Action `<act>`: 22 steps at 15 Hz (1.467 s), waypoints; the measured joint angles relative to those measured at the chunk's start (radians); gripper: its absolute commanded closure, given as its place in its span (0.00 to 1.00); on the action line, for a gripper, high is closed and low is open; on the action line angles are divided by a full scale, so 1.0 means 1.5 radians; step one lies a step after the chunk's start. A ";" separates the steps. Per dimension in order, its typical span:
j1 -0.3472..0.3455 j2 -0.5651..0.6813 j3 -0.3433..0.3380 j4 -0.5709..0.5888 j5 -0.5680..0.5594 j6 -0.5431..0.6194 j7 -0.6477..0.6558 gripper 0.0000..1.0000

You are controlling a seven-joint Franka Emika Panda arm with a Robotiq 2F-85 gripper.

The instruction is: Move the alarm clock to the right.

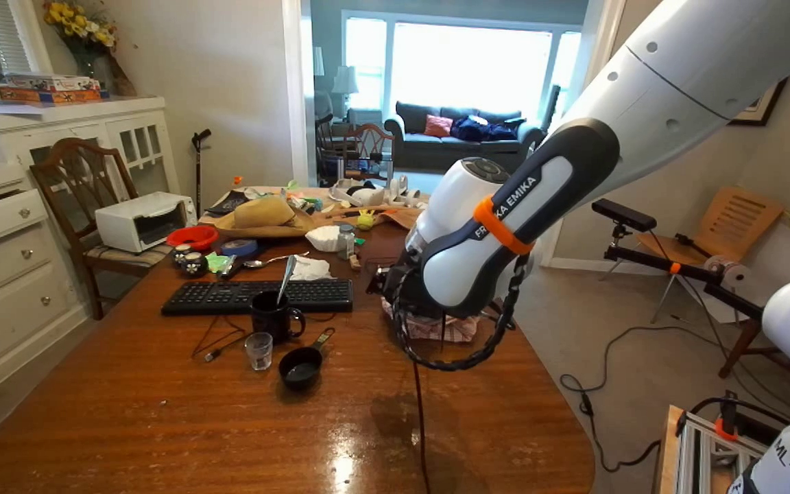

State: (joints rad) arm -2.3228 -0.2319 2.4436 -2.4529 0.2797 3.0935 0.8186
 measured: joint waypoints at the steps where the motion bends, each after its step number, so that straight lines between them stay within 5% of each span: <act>1: -0.014 0.000 0.019 -0.006 0.010 0.000 -0.001 1.00; 7: -0.089 -0.003 0.108 -0.028 0.062 -0.001 -0.015 1.00; 22: -0.088 -0.024 0.105 -0.043 0.209 -0.060 -0.125 1.00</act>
State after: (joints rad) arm -2.4542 -0.2681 2.6010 -2.5168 0.5926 3.0038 0.6304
